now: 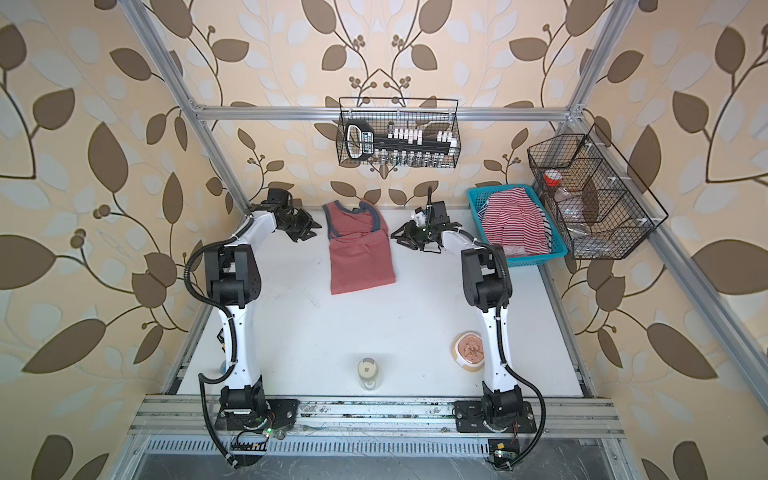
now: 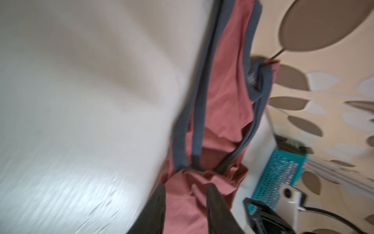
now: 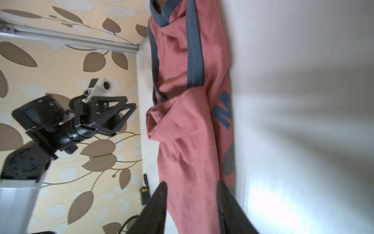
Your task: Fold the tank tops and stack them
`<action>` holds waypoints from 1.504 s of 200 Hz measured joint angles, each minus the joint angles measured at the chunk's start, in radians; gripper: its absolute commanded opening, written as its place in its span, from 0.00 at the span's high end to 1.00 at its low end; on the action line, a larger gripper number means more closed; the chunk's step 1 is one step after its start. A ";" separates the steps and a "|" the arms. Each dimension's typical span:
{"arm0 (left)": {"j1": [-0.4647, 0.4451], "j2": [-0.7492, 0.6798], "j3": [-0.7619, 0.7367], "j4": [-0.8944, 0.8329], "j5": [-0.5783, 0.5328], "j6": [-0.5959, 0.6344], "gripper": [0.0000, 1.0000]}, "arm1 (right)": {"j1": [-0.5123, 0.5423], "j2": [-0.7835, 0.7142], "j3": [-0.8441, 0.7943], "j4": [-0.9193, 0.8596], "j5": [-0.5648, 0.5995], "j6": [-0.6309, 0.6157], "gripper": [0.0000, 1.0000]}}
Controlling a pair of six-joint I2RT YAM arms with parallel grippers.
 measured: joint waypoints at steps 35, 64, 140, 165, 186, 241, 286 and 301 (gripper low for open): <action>-0.094 -0.278 -0.324 -0.095 -0.073 0.117 0.53 | 0.009 -0.177 -0.206 -0.109 0.070 -0.195 0.55; -0.208 -0.407 -0.475 -0.111 -0.101 0.154 0.52 | 0.038 -0.196 -0.330 -0.150 0.105 -0.282 0.55; -0.238 -0.408 -0.650 -0.057 -0.137 0.143 0.51 | 0.113 -0.191 -0.367 -0.138 0.118 -0.311 0.55; -0.235 -0.408 -0.650 -0.047 -0.149 0.138 0.51 | 0.109 -0.191 -0.371 -0.123 0.128 -0.303 0.55; -0.235 -0.403 -0.650 -0.029 -0.149 0.135 0.51 | 0.105 -0.191 -0.378 -0.106 0.125 -0.294 0.56; -0.234 -0.353 -0.685 0.047 -0.140 0.103 0.50 | 0.104 -0.184 -0.378 -0.085 0.123 -0.273 0.60; -0.235 -0.351 -0.692 0.078 -0.117 0.084 0.50 | 0.110 -0.174 -0.378 -0.058 0.108 -0.260 0.61; -0.235 -0.352 -0.699 0.094 -0.108 0.078 0.51 | 0.114 -0.170 -0.378 -0.048 0.101 -0.253 0.62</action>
